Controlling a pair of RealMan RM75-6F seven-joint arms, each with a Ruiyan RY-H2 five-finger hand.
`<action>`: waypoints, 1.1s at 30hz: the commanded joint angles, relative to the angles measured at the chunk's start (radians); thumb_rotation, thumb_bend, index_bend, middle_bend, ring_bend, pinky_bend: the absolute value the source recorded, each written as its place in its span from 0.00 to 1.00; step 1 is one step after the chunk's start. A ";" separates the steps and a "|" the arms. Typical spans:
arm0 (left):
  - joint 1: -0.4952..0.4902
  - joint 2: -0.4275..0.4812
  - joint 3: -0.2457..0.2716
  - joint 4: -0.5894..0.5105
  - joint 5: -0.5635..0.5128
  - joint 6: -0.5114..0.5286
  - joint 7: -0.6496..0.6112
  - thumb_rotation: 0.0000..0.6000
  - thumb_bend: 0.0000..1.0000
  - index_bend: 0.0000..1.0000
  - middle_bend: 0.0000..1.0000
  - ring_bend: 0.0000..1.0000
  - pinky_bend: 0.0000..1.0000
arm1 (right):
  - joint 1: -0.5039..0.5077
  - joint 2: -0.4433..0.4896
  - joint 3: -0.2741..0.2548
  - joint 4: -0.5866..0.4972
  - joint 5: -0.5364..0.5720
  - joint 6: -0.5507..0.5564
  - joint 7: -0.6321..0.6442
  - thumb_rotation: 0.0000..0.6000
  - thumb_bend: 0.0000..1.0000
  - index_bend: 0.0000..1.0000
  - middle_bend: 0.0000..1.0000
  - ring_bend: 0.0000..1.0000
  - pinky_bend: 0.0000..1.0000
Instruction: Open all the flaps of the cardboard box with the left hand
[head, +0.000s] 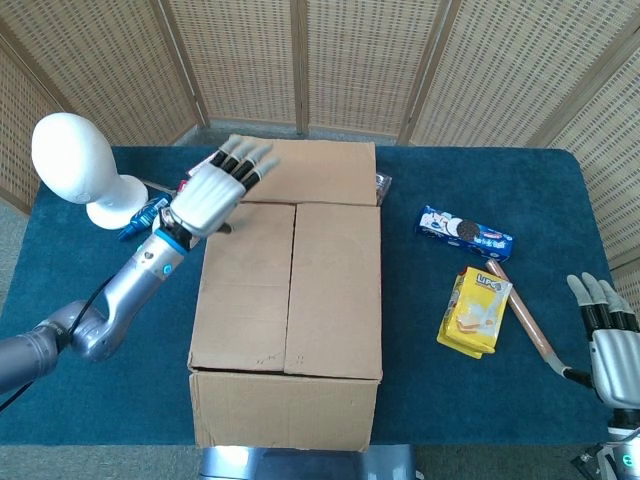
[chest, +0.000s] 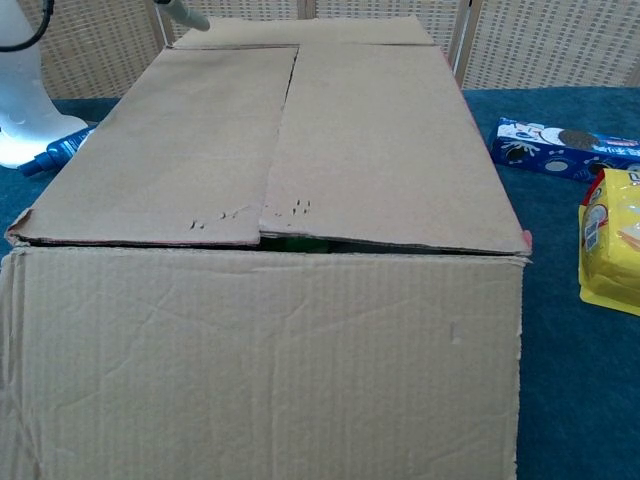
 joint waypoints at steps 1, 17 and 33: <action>0.021 0.009 0.038 -0.043 0.063 0.017 -0.044 1.00 0.00 0.00 0.00 0.00 0.02 | 0.000 0.001 -0.001 -0.001 -0.002 0.000 0.002 1.00 0.00 0.00 0.00 0.00 0.14; 0.027 -0.123 0.057 -0.018 0.122 0.051 0.032 1.00 0.00 0.00 0.00 0.00 0.03 | -0.002 0.009 -0.001 0.006 0.000 0.002 0.028 1.00 0.00 0.00 0.00 0.00 0.14; 0.004 -0.240 0.018 0.033 0.104 0.060 0.089 1.00 0.28 0.00 0.00 0.00 0.04 | -0.002 0.009 -0.004 0.004 -0.005 0.003 0.025 1.00 0.00 0.00 0.00 0.00 0.14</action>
